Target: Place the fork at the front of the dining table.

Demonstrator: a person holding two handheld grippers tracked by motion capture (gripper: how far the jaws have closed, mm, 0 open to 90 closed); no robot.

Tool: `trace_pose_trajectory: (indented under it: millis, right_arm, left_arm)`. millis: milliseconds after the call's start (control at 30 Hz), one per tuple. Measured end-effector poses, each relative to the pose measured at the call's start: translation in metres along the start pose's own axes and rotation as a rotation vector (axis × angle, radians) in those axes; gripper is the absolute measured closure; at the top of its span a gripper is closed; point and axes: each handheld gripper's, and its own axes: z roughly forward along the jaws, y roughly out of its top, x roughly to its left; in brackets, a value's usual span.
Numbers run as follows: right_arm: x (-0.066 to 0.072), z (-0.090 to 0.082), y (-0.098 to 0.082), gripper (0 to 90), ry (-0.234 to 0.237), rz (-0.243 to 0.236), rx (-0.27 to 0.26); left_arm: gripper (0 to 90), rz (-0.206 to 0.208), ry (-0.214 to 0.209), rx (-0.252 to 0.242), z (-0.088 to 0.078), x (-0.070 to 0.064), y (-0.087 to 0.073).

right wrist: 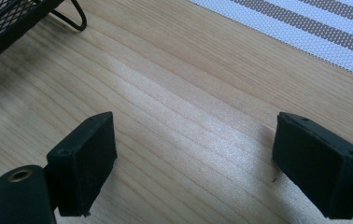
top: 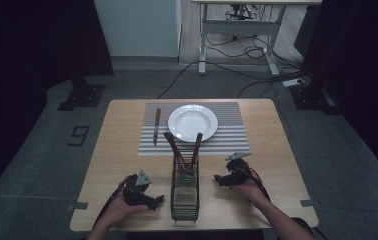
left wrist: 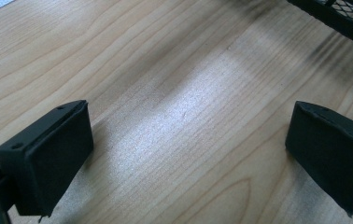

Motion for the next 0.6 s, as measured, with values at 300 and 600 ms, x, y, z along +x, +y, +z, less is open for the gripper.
trace_pose_trajectory:
  millis: [300,600]
  right_arm:
    - [0.0031,-0.0005,0.0003,13.6,0.015,-0.020,0.011]
    - [0.0012,-0.0063,0.0033,14.0,0.027,0.000,-0.018]
  left_arm:
    - [0.8,0.007,-0.003,0.002,-0.0007,-0.0004,-0.0006]
    - [0.6,0.010,-0.005,0.002,-0.0008,-0.0007,-0.0008]
